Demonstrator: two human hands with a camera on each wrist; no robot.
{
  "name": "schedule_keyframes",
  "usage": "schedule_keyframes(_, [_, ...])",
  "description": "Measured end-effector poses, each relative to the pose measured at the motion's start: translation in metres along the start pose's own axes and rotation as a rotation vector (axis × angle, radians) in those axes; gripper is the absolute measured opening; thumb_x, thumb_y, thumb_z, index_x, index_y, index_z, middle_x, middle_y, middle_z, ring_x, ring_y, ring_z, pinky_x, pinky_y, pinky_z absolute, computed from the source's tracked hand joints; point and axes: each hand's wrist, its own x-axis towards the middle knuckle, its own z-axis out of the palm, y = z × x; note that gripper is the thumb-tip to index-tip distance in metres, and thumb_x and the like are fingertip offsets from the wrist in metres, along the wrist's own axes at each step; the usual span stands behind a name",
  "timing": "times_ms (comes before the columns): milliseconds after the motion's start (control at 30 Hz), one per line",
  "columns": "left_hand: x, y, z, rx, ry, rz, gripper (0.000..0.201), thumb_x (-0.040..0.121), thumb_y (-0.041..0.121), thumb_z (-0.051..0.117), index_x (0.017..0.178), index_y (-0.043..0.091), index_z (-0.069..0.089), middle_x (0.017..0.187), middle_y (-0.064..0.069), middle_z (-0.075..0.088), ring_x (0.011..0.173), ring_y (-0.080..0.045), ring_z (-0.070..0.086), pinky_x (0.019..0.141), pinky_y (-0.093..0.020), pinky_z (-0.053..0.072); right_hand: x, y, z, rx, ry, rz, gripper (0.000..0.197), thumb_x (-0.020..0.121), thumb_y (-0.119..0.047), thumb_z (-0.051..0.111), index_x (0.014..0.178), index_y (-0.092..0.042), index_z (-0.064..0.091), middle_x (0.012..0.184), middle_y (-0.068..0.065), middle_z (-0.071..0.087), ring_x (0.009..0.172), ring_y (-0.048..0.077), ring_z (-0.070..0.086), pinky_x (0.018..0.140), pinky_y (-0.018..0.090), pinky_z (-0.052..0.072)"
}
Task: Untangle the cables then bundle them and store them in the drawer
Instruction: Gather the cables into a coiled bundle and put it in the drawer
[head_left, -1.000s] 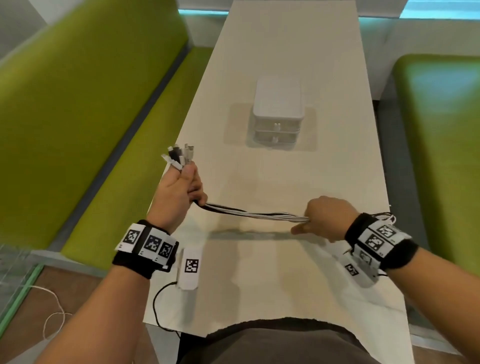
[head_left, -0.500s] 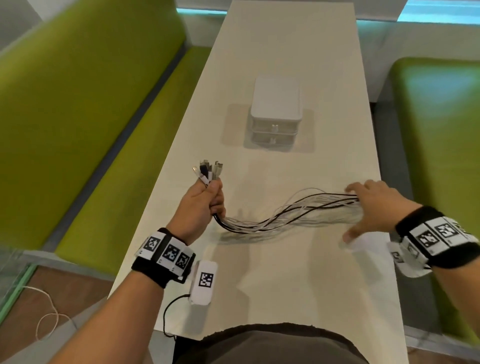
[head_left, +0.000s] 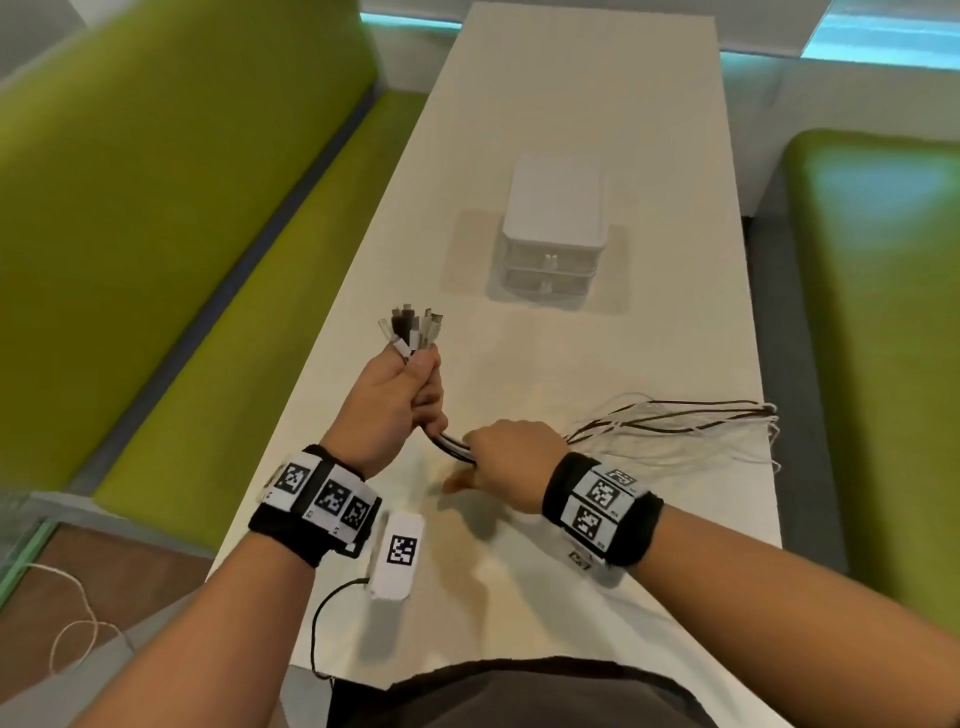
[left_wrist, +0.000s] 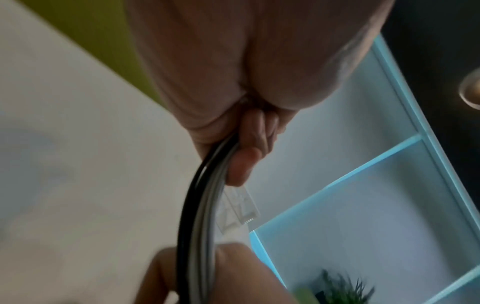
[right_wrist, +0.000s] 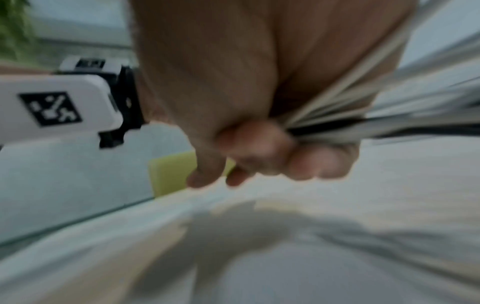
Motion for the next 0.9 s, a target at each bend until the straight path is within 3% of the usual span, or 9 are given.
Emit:
schedule_keyframes(133, [0.007, 0.005, 0.001, 0.178, 0.042, 0.03, 0.023, 0.111, 0.018, 0.036, 0.091, 0.01, 0.045, 0.061, 0.001, 0.031, 0.05, -0.014, 0.029, 0.05, -0.031, 0.038, -0.01, 0.014, 0.005, -0.126, 0.203, -0.049, 0.054, 0.098, -0.073, 0.031, 0.092, -0.019, 0.037, 0.063, -0.006, 0.041, 0.052, 0.023, 0.039, 0.049, 0.035, 0.024])
schedule_keyframes(267, [0.016, 0.013, -0.004, 0.192, 0.094, 0.066, 0.022, 0.111, 0.017, 0.036, 0.091, 0.011, 0.045, 0.062, -0.001, 0.03, 0.049, -0.014, 0.03, 0.05, -0.031, 0.039, -0.018, 0.03, 0.001, -0.09, 0.336, -0.147, 0.034, 0.107, -0.052, 0.028, 0.098, -0.021, 0.039, 0.076, -0.003, 0.052, 0.064, 0.031, 0.048, 0.056, 0.039, 0.031])
schedule_keyframes(400, [0.022, 0.015, 0.0, 0.09, 0.166, 0.067, 0.029, 0.11, 0.015, 0.035, 0.081, 0.016, 0.04, 0.061, 0.002, 0.03, 0.049, -0.013, 0.027, 0.049, -0.029, 0.035, -0.025, 0.035, -0.01, -0.061, 0.188, -0.106, 0.033, 0.109, -0.048, 0.025, 0.1, -0.02, 0.04, 0.072, -0.006, 0.045, 0.064, 0.029, 0.046, 0.062, 0.041, 0.039])
schedule_keyframes(533, [0.03, 0.013, 0.007, 0.002, 0.287, 0.082, 0.024, 0.1, 0.006, 0.035, 0.081, 0.02, 0.037, 0.06, 0.007, 0.031, 0.053, -0.012, 0.022, 0.049, -0.027, 0.024, -0.046, 0.015, -0.023, -0.05, 0.108, -0.205, 0.021, 0.109, -0.038, 0.034, 0.105, -0.018, 0.039, 0.087, 0.006, 0.063, 0.068, 0.035, 0.052, 0.062, 0.043, 0.042])
schedule_keyframes(667, [0.026, 0.01, 0.026, -0.048, 0.117, 0.004, 0.016, 0.087, 0.018, 0.05, 0.081, 0.022, 0.035, 0.061, 0.008, 0.031, 0.051, -0.008, 0.022, 0.044, -0.021, 0.024, -0.075, -0.002, -0.056, -0.061, 0.203, -0.338, 0.015, 0.106, -0.036, 0.044, 0.102, -0.022, 0.041, 0.085, 0.002, 0.061, 0.067, 0.032, 0.046, 0.061, 0.04, 0.038])
schedule_keyframes(700, [0.022, 0.008, 0.028, -0.067, 0.04, -0.048, 0.024, 0.088, 0.033, 0.058, 0.085, 0.02, 0.039, 0.063, 0.005, 0.032, 0.053, -0.008, 0.022, 0.045, -0.02, 0.026, -0.077, 0.001, -0.067, -0.01, 0.259, -0.35, 0.013, 0.106, -0.036, 0.046, 0.105, -0.023, 0.046, 0.086, 0.002, 0.062, 0.069, 0.031, 0.05, 0.061, 0.04, 0.04])
schedule_keyframes(800, [0.014, -0.001, 0.027, -0.083, -0.205, -0.164, 0.09, 0.068, 0.086, 0.062, 0.108, 0.006, 0.049, 0.075, -0.011, 0.031, 0.064, -0.017, 0.022, 0.053, -0.024, 0.031, -0.073, 0.019, -0.089, 0.122, 0.379, -0.321, 0.014, 0.105, -0.039, 0.047, 0.106, -0.027, 0.053, 0.09, -0.005, 0.066, 0.075, 0.024, 0.057, 0.066, 0.042, 0.047])
schedule_keyframes(867, [0.008, -0.003, 0.028, -0.1, -0.306, -0.21, 0.099, 0.055, 0.09, 0.064, 0.111, 0.011, 0.047, 0.073, -0.005, 0.031, 0.06, -0.013, 0.028, 0.053, -0.021, 0.034, -0.065, 0.028, -0.089, 0.158, 0.383, -0.278, 0.016, 0.106, -0.042, 0.042, 0.105, -0.028, 0.052, 0.091, -0.008, 0.065, 0.078, 0.022, 0.058, 0.07, 0.045, 0.049])
schedule_keyframes(900, [0.006, -0.005, 0.027, -0.125, -0.331, -0.239, 0.092, 0.055, 0.082, 0.075, 0.108, 0.013, 0.044, 0.073, 0.0, 0.031, 0.06, -0.012, 0.028, 0.053, -0.02, 0.032, -0.06, 0.03, -0.087, 0.173, 0.385, -0.258, 0.017, 0.106, -0.042, 0.041, 0.105, -0.029, 0.052, 0.092, -0.009, 0.065, 0.08, 0.022, 0.059, 0.072, 0.046, 0.05])
